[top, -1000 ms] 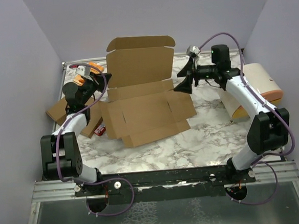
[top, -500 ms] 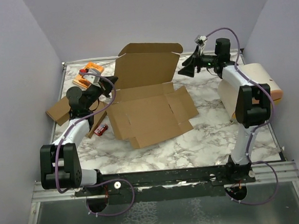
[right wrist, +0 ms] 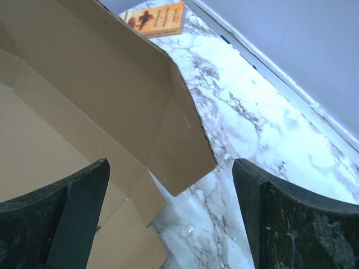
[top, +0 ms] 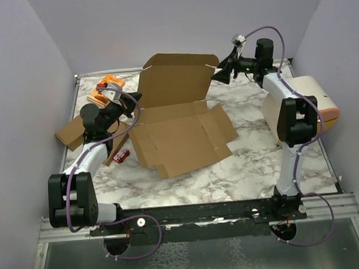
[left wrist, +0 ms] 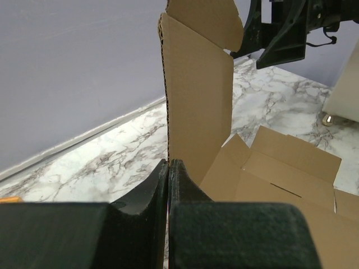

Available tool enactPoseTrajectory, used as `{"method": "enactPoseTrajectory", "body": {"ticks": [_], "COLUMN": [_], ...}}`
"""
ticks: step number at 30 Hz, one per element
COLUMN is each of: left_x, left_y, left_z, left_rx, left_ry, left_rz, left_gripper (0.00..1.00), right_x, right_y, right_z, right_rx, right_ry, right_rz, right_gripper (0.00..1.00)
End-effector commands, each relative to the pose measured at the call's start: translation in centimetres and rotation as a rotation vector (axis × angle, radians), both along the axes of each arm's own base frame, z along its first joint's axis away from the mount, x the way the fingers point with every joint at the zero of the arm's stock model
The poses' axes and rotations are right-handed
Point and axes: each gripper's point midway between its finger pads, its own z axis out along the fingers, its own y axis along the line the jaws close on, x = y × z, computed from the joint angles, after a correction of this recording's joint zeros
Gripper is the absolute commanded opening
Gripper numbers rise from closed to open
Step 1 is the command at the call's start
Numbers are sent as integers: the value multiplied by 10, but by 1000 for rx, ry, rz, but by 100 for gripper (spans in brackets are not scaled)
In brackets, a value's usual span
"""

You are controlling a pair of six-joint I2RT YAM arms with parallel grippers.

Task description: Fold the paper box

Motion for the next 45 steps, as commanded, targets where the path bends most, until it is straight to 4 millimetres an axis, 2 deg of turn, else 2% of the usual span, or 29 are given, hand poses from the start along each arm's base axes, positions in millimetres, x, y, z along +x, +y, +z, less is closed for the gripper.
{"method": "enactPoseTrajectory", "body": {"ticks": [1, 10, 14, 25, 39, 45], "left_x": [-9, -10, -11, -11, -11, -11], "left_y": [-6, -8, -9, -10, -8, -8], "left_z": [15, 15, 15, 15, 17, 18], "left_rx": [5, 3, 3, 4, 8, 5], "left_ry": [-58, -57, -58, -55, -56, -56], "left_rz": [-39, -57, -64, -73, -60, -58], "left_gripper": [0, 0, 0, 0, 0, 0], "right_x": [19, 28, 27, 11, 7, 5], "right_y": [-3, 11, 18, 25, 23, 22], "right_z": [-20, -26, -22, -19, -11, 3], "right_rx": [-40, -16, 6, 55, 28, 9], "right_ry": [-26, -50, -53, -42, -76, -103], "right_rz": [-47, 31, 67, 180, 184, 185], "right_gripper": [92, 91, 86, 51, 27, 4]}}
